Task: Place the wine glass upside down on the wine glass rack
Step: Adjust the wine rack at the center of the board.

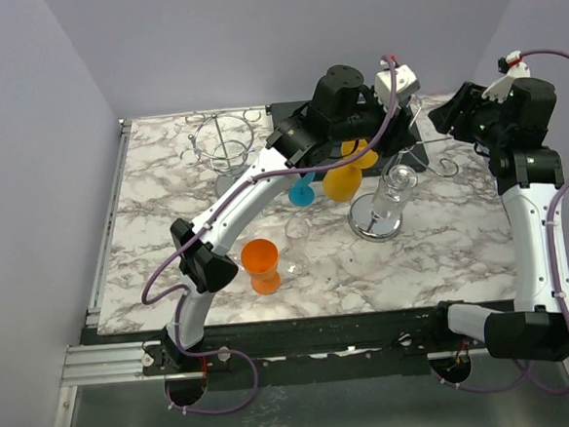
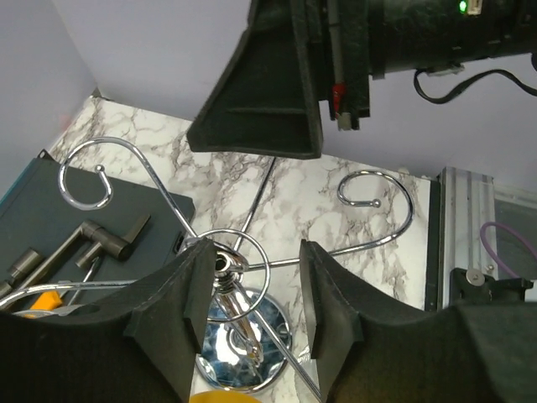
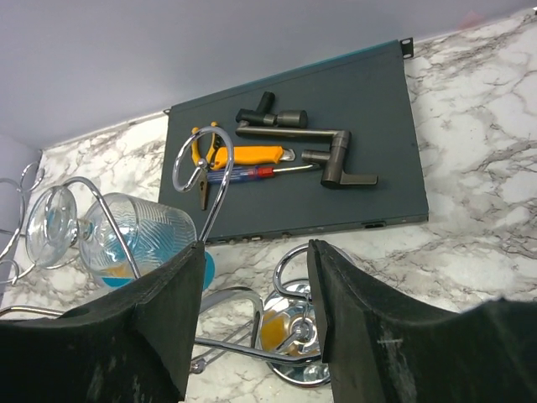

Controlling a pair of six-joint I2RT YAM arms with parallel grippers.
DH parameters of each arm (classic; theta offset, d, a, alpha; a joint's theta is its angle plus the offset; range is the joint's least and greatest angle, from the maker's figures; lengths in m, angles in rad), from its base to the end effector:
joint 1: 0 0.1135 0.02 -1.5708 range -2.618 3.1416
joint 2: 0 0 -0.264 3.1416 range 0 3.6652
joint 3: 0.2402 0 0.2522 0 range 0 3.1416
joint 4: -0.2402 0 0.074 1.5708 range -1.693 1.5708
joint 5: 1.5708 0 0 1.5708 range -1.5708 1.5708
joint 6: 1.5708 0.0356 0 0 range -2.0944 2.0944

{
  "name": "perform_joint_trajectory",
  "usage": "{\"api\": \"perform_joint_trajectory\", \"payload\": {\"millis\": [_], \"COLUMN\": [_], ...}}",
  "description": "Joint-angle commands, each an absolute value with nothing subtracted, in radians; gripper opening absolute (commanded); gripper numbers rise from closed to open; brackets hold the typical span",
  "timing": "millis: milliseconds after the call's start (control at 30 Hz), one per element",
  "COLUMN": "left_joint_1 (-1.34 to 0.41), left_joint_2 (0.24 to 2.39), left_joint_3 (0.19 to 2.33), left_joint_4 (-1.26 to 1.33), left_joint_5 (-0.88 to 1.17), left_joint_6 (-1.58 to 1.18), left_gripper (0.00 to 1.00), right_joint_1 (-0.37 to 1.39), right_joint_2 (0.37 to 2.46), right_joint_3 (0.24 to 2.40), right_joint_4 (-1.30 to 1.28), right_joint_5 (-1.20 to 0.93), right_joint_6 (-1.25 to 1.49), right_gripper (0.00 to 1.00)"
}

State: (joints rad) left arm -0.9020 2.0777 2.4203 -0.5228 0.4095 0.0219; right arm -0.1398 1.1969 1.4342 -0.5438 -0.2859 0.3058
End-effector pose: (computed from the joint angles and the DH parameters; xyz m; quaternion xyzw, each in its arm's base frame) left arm 0.2764 -0.3726 0.4640 0.4517 0.6150 -0.4084 0.5010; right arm 0.2496 -0.0250 0.4425 0.0944 0.7974 0.1630 0.5733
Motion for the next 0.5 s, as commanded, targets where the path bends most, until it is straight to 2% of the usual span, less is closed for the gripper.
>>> {"api": "perform_joint_trajectory", "payload": {"millis": [0,367,467], "left_joint_1": [-0.904,-0.913,-0.913], "left_joint_2": [2.11,2.075,2.086], "left_joint_3": [2.452,2.368,2.385], "left_joint_4": [-0.511,-0.51,-0.511], "left_joint_5": [0.347,0.331,0.298], "left_joint_6": [-0.032,-0.022,-0.012], "left_gripper": [0.49,0.51,0.47], "right_joint_1": [-0.149,-0.149,-0.15], "right_joint_2": [1.18,1.17,1.167], "right_joint_3": [1.408,1.414,1.412], "right_joint_4": [-0.545,-0.561,-0.567], "right_joint_5": [-0.295,-0.251,-0.238], "right_joint_6": [0.296,0.267,0.258], "right_gripper": [0.56,0.53,0.52]}}
